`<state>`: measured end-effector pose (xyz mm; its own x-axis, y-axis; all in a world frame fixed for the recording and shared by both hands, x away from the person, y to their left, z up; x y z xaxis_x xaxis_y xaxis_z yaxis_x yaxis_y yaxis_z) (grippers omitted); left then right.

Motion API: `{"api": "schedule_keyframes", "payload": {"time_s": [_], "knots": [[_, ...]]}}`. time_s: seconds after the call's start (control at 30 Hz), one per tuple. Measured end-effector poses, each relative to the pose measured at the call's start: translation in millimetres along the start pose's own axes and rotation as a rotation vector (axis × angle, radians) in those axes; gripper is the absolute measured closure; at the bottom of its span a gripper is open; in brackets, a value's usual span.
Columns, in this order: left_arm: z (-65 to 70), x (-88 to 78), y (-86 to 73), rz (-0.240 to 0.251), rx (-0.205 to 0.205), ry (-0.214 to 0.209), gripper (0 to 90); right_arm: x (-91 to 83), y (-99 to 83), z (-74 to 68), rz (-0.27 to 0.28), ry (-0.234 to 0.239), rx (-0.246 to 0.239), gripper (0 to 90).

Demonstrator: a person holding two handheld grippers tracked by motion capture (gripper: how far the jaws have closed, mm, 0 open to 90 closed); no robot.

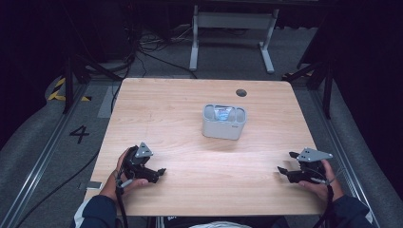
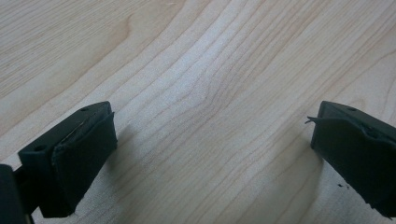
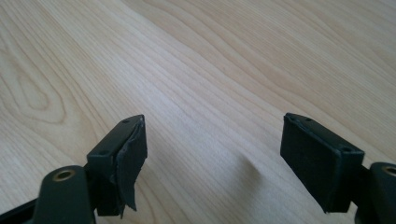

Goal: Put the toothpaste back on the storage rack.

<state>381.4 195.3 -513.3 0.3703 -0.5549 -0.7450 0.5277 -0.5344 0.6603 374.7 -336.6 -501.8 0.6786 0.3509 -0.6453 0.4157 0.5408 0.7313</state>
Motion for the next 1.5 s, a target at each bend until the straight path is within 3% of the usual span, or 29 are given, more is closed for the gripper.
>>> {"api": "schedule_keyframes", "payload": {"time_s": [0.3, 0.43, 0.6, 1.5], "knots": [[0.2, 0.2, 0.0, 0.001, -0.003, -0.002, 0.6, 1.9, -13.8, 4.5, 0.006, 0.016, 0.110, 21.8], [0.2, 0.2, 0.0, 0.001, -0.003, -0.002, 0.6, 1.2, -14.4, 4.0, 0.001, 0.008, 0.124, 21.8], [-0.9, 1.1, 1.2, -0.002, 0.004, -0.011, 0.2, 0.7, -16.3, 4.8, -0.013, 0.039, 0.157, 21.6], [-2.0, 2.4, 2.5, 0.001, 0.010, -0.016, 0.2, 1.5, -16.1, 5.4, -0.016, 0.045, 0.157, 20.2]]}}
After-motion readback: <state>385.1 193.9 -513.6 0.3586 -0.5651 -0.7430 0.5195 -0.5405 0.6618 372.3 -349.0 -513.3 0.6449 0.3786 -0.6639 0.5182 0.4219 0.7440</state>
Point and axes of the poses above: each handheld gripper's, and its own axes: x roughly forward along the jaws, y roughly out of its top, z roughly to its right, the point moved 4 cm from there along x, roughly forward along the jaws, and after that the axes turned 7 degrees about -y, right-handed, at the moved point
